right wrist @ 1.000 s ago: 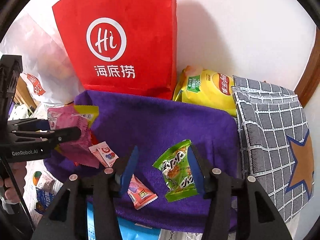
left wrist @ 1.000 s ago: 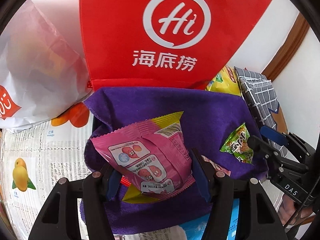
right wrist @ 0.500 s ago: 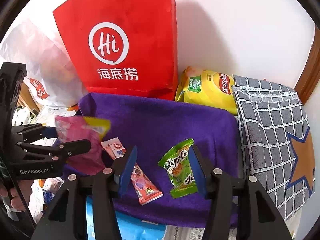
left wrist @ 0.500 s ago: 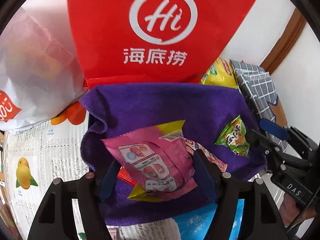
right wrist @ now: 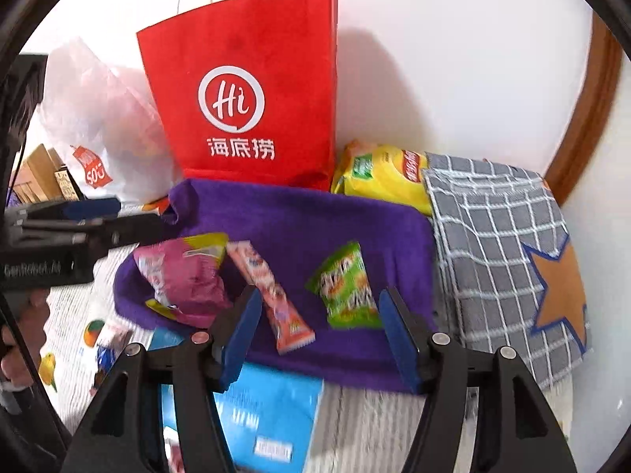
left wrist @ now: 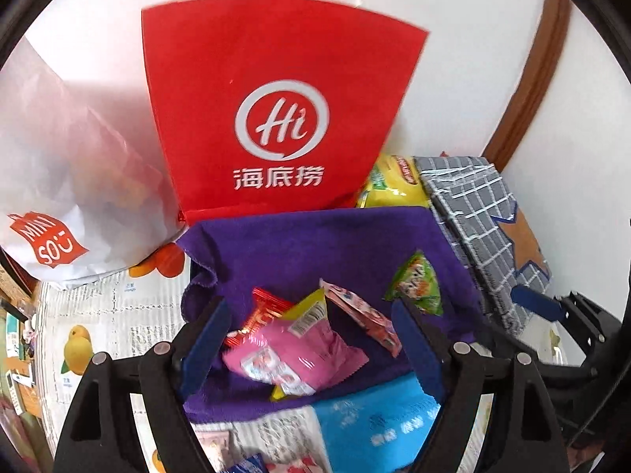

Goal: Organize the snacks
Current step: 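Move both tools back toward the loose snacks on the bed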

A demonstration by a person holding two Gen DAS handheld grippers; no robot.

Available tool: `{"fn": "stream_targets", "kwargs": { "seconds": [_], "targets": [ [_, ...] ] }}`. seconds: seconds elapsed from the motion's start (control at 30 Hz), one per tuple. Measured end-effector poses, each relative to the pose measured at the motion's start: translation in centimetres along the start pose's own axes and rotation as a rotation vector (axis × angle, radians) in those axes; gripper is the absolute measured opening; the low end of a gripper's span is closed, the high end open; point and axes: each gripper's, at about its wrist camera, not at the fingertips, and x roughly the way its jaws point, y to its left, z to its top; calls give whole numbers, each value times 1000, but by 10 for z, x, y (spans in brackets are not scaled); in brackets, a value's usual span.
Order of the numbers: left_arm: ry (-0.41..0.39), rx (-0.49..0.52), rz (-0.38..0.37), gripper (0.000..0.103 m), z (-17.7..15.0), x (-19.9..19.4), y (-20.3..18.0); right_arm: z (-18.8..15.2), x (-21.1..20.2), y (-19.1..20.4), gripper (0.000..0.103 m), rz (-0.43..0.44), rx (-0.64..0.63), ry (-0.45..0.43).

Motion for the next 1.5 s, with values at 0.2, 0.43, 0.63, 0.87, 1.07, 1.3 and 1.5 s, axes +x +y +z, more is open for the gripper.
{"fn": "stream_targets", "kwargs": {
  "seconds": [0.2, 0.43, 0.63, 0.87, 1.07, 1.3, 1.5],
  "targets": [
    [-26, 20, 3, 81, -19, -30, -14, -24, -41, 3, 81, -68, 12, -58],
    [-94, -31, -11, 81, -53, -73, -12, -48, -75, 7, 86, -122, 46, -83],
    [-118, -34, 25, 81, -85, -97, -14, -74, -95, 8, 88, -143, 75, -99],
    [-110, -56, 31, 81, -122, -112, -13, -102, -103, 15, 88, -153, 75, -102],
    [-109, -89, 43, 81, -147, -117, -2, -118, -97, 21, 88, -93, 70, -87],
    [-75, -128, 55, 81, -166, -109, 15, -132, -79, 29, 88, -8, 61, -77],
    [-49, -126, 71, 81, -175, -100, 28, -137, -58, 38, 86, 47, 88, -34]
  ]
}}
